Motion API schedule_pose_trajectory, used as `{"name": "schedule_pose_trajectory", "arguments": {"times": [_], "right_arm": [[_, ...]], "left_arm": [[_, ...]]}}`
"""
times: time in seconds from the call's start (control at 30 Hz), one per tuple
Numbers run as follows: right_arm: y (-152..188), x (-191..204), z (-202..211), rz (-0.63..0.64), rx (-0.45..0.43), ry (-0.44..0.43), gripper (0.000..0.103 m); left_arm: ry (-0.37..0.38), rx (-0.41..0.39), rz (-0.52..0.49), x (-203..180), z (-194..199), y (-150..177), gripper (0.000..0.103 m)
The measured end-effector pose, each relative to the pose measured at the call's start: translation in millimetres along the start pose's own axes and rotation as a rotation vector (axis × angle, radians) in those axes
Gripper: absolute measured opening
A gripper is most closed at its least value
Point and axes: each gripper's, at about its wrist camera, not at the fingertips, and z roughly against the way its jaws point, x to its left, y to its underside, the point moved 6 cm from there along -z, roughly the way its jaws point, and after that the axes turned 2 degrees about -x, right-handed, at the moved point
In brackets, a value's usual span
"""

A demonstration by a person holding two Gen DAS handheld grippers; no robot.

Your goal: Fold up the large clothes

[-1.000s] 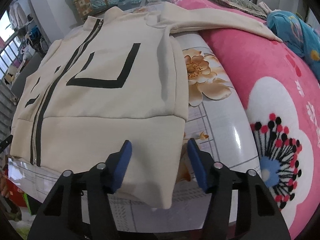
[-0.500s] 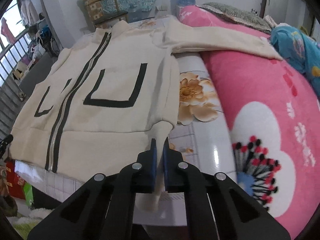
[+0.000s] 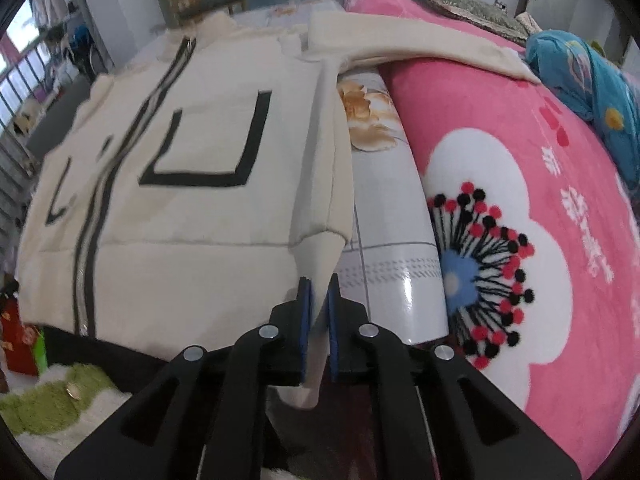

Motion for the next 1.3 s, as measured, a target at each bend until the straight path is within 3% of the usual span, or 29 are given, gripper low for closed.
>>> {"name": "schedule_pose_trajectory", "arguments": {"times": [0.07, 0.13, 0.23, 0.3, 0.43, 0.57, 0.73, 0.8, 0.93, 1.03, 1.23, 1.3], "right_arm": [[-2.8, 7.4, 14.2, 0.045, -0.022, 0.032, 0.022], [-13.0, 18.3, 32.5, 0.076, -0.07, 0.032, 0.048], [-31.9, 42.2, 46.8, 0.11, -0.135, 0.002, 0.061], [-47.5, 74.3, 45.0, 0.137, -0.164, -0.087, 0.066], [-71.8, 143.8, 16.1, 0.18, -0.151, -0.248, 0.072], [-86.4, 206.3, -19.5, 0.268, -0.094, -0.327, 0.077], [-101.4, 256.9, -61.8, 0.371, -0.036, -0.335, 0.079], [-106.1, 266.7, -75.6, 0.391, -0.019, -0.313, 0.079], [-106.0, 277.8, -89.5, 0.416, 0.009, -0.282, 0.079], [-103.9, 278.6, -90.9, 0.432, 0.02, -0.274, 0.079], [-107.1, 286.1, -97.3, 0.467, 0.056, -0.228, 0.083], [-108.9, 287.3, -99.3, 0.463, 0.078, -0.212, 0.084]], "left_arm": [[0.008, -0.029, 0.016, 7.7, 9.3, -3.4, 0.016], [0.014, -0.069, 0.028, 15.8, 19.8, -12.2, 0.03], [0.049, -0.106, 0.057, 14.9, 21.2, -26.8, 0.044], [0.072, -0.108, 0.076, 7.7, 12.9, -38.4, 0.049], [0.143, -0.095, 0.118, -10.1, -8.0, -69.5, 0.058], [0.166, -0.125, 0.19, 6.4, -12.7, -95.6, 0.07], [0.18, -0.178, 0.38, 79.6, -25.4, -125.9, 0.077], [0.231, -0.163, 0.505, 121.1, -44.9, -131.0, 0.078], [0.451, -0.064, 0.825, 194.2, -112.1, -117.7, 0.078], [0.719, -0.019, 1.044, 223.9, -171.4, -98.6, 0.078], [1.111, 0.033, 1.316, 211.0, -266.7, -49.7, 0.082], [1.195, 0.06, 1.38, 190.7, -296.0, -33.9, 0.082]]}}
